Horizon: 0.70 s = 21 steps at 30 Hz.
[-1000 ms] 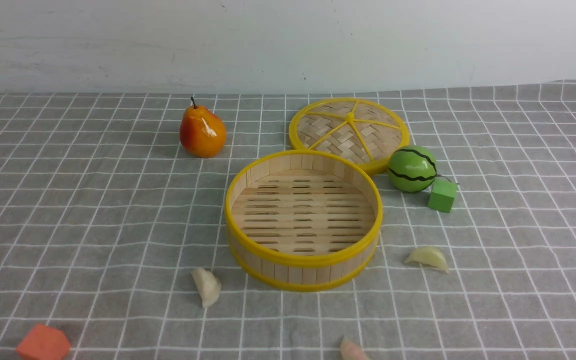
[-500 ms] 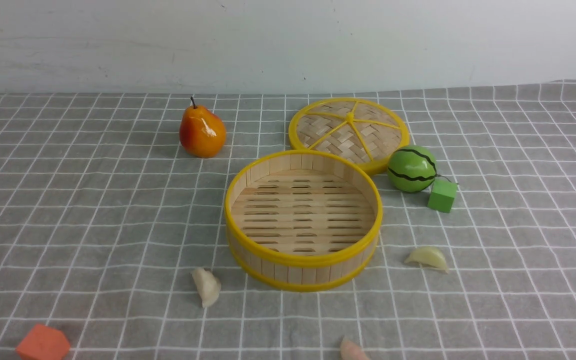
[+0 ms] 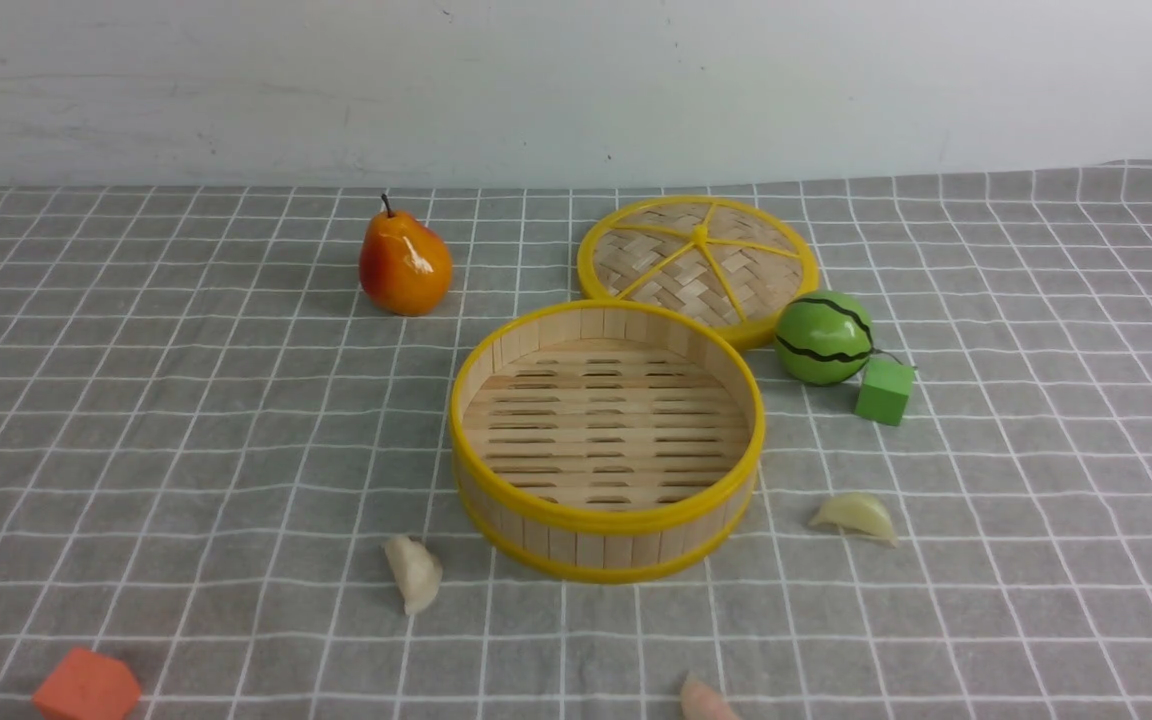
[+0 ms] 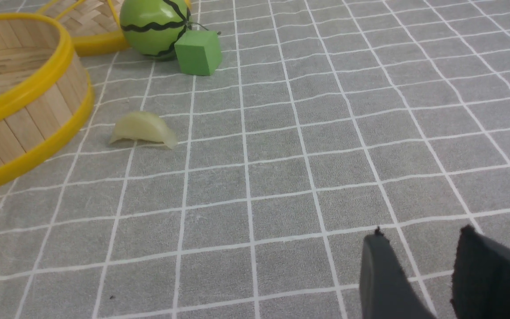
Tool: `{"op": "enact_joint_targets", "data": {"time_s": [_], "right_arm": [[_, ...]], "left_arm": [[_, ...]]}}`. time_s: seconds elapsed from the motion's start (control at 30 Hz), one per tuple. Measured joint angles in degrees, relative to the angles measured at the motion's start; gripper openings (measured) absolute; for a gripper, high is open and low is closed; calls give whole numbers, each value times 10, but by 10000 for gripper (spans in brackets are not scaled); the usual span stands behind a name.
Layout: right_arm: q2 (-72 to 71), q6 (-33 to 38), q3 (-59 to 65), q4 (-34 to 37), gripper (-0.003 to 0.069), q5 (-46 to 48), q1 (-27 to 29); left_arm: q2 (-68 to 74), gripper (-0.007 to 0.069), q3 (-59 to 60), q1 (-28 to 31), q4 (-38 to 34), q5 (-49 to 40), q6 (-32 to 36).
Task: Put the dumplings into the steamer on the table with the grey tablecloth.
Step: 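Reach for and grasp a dumpling on the table with the left gripper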
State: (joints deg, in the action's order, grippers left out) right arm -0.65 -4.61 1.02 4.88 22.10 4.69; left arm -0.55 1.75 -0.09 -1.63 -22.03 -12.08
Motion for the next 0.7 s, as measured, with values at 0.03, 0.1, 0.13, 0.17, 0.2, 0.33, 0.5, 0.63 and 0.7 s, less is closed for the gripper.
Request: {"op": "enact_joint_targets", "data": {"time_s": [0.03,0.1,0.13,0.17,0.2,0.33,0.5,0.63,0.7], "right_arm": [[0,0,0,0,240,0,0],[0,0,0,0,240,0,0],[0,0,0,0,240,0,0],[0,0,0,0,240,0,0],[0,0,0,-1,240,0,0],[0,0,0,-29,240,-3,0],[0,0,0,-41,240,-3,0],[0,0,0,-41,240,-3,0],[0,0,0,-41,240,-3,0]], "left_arm": [[0,237,0,0,0,0,0],[0,237,0,0,0,0,0],[0,237,0,0,0,0,0],[0,237,0,0,0,0,0],[0,237,0,0,0,0,0],[0,237,0,0,0,0,0],[0,237,0,0,0,0,0],[0,237,0,0,0,0,0],[0,237,0,0,5,0,0]]}}
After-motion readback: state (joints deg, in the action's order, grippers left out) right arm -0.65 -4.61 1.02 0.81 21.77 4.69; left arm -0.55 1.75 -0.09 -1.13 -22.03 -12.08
